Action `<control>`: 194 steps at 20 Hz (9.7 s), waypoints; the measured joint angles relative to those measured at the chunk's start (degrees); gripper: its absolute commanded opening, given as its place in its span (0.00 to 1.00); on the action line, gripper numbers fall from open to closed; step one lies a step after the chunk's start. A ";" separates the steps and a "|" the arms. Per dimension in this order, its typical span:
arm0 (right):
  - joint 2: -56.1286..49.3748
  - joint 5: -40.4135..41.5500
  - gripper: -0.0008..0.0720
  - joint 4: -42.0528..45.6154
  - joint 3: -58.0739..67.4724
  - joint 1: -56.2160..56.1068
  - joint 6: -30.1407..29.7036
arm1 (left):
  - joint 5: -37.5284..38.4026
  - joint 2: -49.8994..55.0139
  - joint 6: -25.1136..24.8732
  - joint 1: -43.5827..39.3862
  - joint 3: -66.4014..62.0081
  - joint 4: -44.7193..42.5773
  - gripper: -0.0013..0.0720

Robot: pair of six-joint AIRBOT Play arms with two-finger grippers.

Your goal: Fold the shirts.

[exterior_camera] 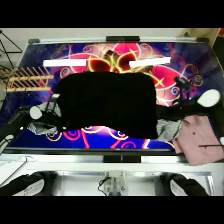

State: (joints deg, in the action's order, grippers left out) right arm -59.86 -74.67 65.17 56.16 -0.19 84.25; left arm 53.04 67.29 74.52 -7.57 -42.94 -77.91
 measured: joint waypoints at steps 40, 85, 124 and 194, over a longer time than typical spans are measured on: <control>8.44 -19.91 0.10 37.90 31.12 -13.42 9.77 | 38.75 -3.17 11.76 -0.22 -52.98 -15.32 0.07; -20.74 12.92 0.92 11.91 6.69 -28.52 1.33 | -0.94 14.51 17.49 -13.11 -9.20 11.04 0.08; -6.88 -10.62 0.10 1.57 23.58 -31.06 8.28 | 10.10 -22.18 23.08 -16.28 -7.21 -2.71 0.08; -5.25 -1.44 0.10 34.34 18.78 -62.42 46.27 | 17.77 -24.57 17.00 -17.20 -4.46 4.15 0.76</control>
State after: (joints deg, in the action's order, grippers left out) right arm -65.10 -76.12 99.50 74.94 -62.61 130.52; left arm 70.81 42.72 91.53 -24.77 -47.40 -73.76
